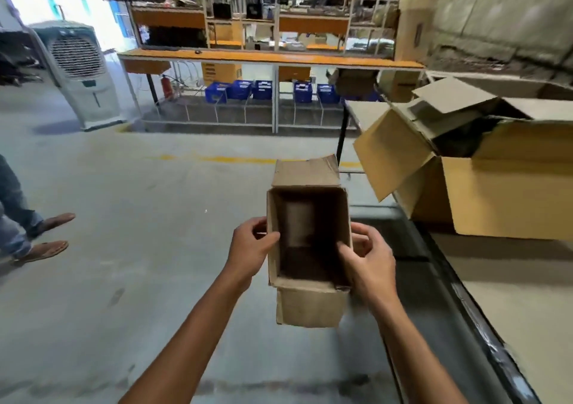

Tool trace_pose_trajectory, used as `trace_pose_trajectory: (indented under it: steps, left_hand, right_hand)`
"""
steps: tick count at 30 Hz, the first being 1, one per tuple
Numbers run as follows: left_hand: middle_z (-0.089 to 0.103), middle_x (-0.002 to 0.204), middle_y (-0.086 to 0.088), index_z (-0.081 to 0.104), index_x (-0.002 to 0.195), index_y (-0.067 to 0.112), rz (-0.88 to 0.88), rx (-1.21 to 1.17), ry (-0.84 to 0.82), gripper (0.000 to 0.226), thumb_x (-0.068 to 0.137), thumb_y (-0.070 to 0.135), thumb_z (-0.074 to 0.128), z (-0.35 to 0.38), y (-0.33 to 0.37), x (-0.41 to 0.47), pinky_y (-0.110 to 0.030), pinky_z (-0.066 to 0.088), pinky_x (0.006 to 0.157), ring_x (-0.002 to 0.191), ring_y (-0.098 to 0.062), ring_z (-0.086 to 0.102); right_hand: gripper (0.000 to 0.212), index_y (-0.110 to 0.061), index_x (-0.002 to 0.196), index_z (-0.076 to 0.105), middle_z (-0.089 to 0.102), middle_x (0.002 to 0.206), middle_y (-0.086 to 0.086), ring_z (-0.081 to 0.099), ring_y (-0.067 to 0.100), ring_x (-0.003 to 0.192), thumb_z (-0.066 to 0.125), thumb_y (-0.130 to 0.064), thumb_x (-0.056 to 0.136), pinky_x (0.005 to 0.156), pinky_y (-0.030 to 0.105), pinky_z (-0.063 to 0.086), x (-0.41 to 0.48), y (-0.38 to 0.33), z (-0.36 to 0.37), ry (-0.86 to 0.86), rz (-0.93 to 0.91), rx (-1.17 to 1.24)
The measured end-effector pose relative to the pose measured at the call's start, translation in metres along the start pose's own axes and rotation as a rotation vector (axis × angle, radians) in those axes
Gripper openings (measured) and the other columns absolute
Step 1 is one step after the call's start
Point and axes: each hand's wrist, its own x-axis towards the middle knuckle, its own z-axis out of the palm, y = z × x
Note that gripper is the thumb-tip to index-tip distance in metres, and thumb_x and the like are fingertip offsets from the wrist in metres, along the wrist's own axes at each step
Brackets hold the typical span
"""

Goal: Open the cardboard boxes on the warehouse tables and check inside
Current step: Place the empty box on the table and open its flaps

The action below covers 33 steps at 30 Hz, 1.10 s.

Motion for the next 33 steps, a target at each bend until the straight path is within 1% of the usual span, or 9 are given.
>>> trace_pose_trajectory:
  steps: [3, 6, 11, 13, 17, 21, 26, 30, 33]
  left_hand:
    - [0.069, 0.108, 0.003, 0.066, 0.120, 0.015, 0.136, 0.017, -0.098, 0.028, 0.093, 0.011, 0.066, 0.013, 0.039, 0.053, -0.014, 0.054, 0.069, 0.098, -0.013, 0.066]
    - [0.071, 0.108, 0.001, 0.066, 0.117, 0.017, 0.267, -0.014, -0.187, 0.029, 0.090, 0.008, 0.070, 0.032, 0.082, 0.105, -0.022, 0.057, 0.075, 0.099, -0.014, 0.067]
    - [0.068, 0.112, 0.004, 0.060, 0.125, 0.019, 0.518, 0.047, -0.310, 0.035, 0.091, 0.019, 0.070, 0.082, 0.145, 0.195, -0.029, 0.058, 0.082, 0.103, -0.012, 0.064]
    - [0.067, 0.109, 0.003, 0.061, 0.120, 0.021, 0.603, 0.037, -0.360, 0.035, 0.087, 0.031, 0.070, 0.103, 0.169, 0.230, -0.031, 0.058, 0.082, 0.104, -0.014, 0.064]
    - [0.067, 0.112, 0.002, 0.062, 0.119, 0.024, 0.750, 0.003, -0.389, 0.051, 0.082, 0.058, 0.064, 0.146, 0.218, 0.297, -0.034, 0.057, 0.087, 0.105, -0.013, 0.065]
    - [0.068, 0.113, -0.001, 0.063, 0.126, 0.013, 0.840, -0.147, -0.385, 0.077, 0.080, 0.075, 0.058, 0.195, 0.261, 0.350, -0.035, 0.057, 0.081, 0.107, -0.020, 0.066]
    - [0.070, 0.111, 0.004, 0.065, 0.123, 0.014, 0.931, -0.206, -0.426, 0.041, 0.095, 0.043, 0.057, 0.256, 0.289, 0.407, -0.037, 0.058, 0.082, 0.105, -0.017, 0.067]
    - [0.072, 0.108, 0.006, 0.065, 0.121, 0.014, 0.968, -0.266, -0.541, 0.031, 0.097, 0.031, 0.056, 0.314, 0.307, 0.453, -0.025, 0.054, 0.081, 0.102, -0.013, 0.068]
    - [0.072, 0.103, 0.008, 0.066, 0.118, 0.014, 1.012, -0.325, -0.660, 0.024, 0.099, 0.023, 0.057, 0.362, 0.322, 0.478, -0.020, 0.052, 0.077, 0.100, -0.012, 0.068]
  right_hand:
    - [0.042, -0.033, 0.121, 0.061, 0.069, 0.102, -0.010, 0.065, 0.003, 0.096, 0.077, -0.020, 0.084, 0.082, 0.034, 0.059, 0.038, -0.021, -0.013, 0.083, -0.083, 0.010]
    - [0.047, -0.034, 0.122, 0.056, 0.064, 0.106, -0.017, 0.061, -0.005, 0.097, 0.078, -0.019, 0.084, 0.072, 0.018, 0.056, 0.082, -0.042, -0.033, 0.164, -0.189, 0.005]
    - [0.056, -0.029, 0.133, 0.055, 0.066, 0.118, -0.009, 0.063, 0.002, 0.106, 0.079, -0.028, 0.082, 0.077, 0.019, 0.057, 0.176, -0.067, -0.075, 0.241, -0.348, 0.006]
    - [0.056, -0.029, 0.132, 0.056, 0.066, 0.116, -0.012, 0.064, 0.001, 0.104, 0.079, -0.030, 0.081, 0.078, 0.017, 0.056, 0.215, -0.080, -0.091, 0.289, -0.401, -0.013]
    - [0.053, -0.043, 0.125, 0.053, 0.064, 0.113, -0.021, 0.064, 0.001, 0.104, 0.079, -0.040, 0.079, 0.080, 0.024, 0.057, 0.286, -0.100, -0.112, 0.382, -0.484, -0.016]
    - [0.055, -0.039, 0.128, 0.050, 0.059, 0.113, -0.026, 0.060, -0.010, 0.104, 0.078, -0.037, 0.080, 0.072, 0.011, 0.053, 0.346, -0.117, -0.132, 0.500, -0.545, -0.022]
    - [0.054, -0.037, 0.126, 0.051, 0.060, 0.110, -0.025, 0.059, -0.015, 0.101, 0.079, -0.032, 0.079, 0.071, 0.005, 0.050, 0.405, -0.122, -0.156, 0.614, -0.561, -0.020]
    - [0.055, -0.037, 0.128, 0.051, 0.065, 0.114, -0.015, 0.066, 0.006, 0.104, 0.079, -0.029, 0.082, 0.077, 0.024, 0.060, 0.447, -0.115, -0.180, 0.711, -0.524, -0.081]
    - [0.064, -0.027, 0.134, 0.051, 0.065, 0.116, -0.009, 0.065, 0.010, 0.103, 0.074, -0.043, 0.077, 0.078, 0.018, 0.058, 0.467, -0.112, -0.198, 0.846, -0.528, -0.200]
